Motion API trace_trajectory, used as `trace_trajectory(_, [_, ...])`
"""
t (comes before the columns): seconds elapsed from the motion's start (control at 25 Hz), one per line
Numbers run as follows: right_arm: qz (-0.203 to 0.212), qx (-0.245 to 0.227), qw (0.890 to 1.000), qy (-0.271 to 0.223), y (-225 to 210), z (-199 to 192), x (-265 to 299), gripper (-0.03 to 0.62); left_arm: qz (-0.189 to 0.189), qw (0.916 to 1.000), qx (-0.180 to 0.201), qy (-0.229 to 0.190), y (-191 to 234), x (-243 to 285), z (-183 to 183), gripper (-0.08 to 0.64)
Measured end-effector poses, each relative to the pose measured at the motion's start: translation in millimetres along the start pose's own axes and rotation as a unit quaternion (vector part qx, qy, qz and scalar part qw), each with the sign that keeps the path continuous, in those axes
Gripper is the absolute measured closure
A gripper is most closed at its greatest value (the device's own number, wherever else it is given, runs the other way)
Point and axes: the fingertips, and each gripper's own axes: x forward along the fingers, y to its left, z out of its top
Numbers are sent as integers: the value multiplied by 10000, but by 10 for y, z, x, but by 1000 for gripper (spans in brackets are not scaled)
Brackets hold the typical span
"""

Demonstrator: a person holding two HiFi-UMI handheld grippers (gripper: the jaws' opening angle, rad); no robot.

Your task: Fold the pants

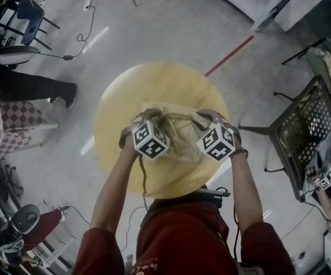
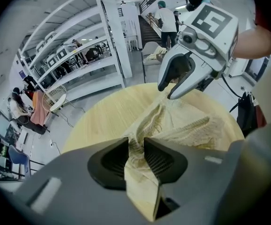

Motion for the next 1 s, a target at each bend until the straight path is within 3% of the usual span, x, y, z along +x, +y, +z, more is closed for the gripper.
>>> trace_trajectory(0.32, [621, 719, 9935, -631, 555, 346, -288, 486, 239, 9993, -6, -302, 7, -269, 48, 438])
trace_trajectory(0.6, [455, 1066, 9928, -296, 648, 193, -107, 451, 496, 9974, -83, -514, -53, -503, 15, 434])
trace_trajectory(0.8, [361, 1458, 9886, 83, 560, -15, 13, 448, 661, 9940, -396, -776, -127, -550, -59, 434])
trace_trajectory(0.92, [365, 1378, 9894, 261, 556, -72, 93, 448, 641, 9935, -470, -810, -177, -517, -82, 434])
trace_trajectory(1.0, [255, 1297, 9909, 254, 521, -72, 110, 494, 694, 9925, -496, -879, -179, -515, -73, 434])
